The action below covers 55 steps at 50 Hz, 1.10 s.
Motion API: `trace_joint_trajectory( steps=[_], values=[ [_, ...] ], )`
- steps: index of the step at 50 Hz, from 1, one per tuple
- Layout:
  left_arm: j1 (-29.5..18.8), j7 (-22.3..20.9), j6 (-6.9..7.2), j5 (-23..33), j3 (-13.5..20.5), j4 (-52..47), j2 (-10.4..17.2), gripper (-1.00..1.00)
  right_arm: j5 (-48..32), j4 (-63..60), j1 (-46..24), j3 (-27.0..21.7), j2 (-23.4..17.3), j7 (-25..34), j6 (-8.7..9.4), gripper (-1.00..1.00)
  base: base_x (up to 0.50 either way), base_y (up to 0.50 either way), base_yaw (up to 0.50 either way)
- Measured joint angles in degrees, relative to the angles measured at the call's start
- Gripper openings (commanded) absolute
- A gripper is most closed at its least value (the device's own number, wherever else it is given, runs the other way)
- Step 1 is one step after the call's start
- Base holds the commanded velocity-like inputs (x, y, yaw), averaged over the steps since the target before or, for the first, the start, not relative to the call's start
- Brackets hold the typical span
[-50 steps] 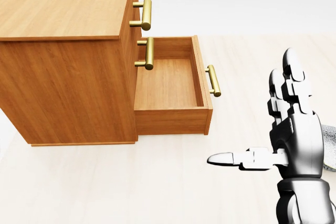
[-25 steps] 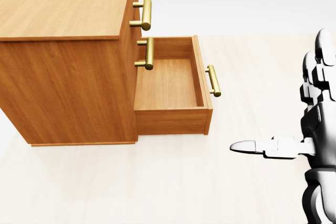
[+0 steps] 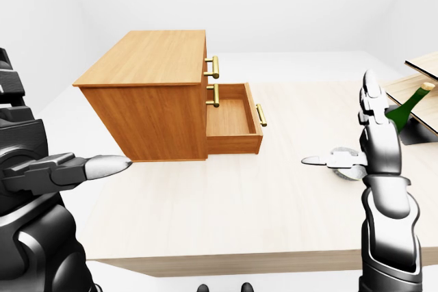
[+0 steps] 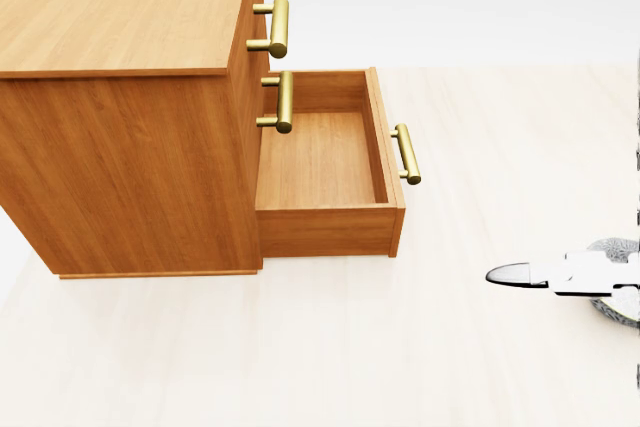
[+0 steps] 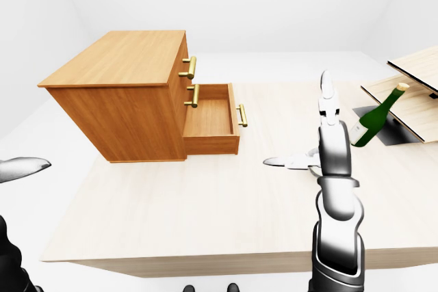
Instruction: Put the bowl on top of the cabinet.
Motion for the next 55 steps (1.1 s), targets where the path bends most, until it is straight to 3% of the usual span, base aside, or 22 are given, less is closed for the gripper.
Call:
trace_joint_trajectory(
  steps=[29, 55],
  values=[
    [0.1, -0.2, 0.00, 0.3, -0.3, -0.1, -0.2, 1.00, -12.6, 2.5, 1.2, -4.3, -3.0, 4.9, 0.00, 1.00, 0.00, 0.00, 0.00],
    [0.2, -0.3, 0.00, 0.5, -0.4, -0.3, -0.4, 1.00, -19.3, 6.5, 1.8, -5.8, -4.3, 4.5, 0.00, 1.00, 0.00, 0.00, 0.00]
  ],
)
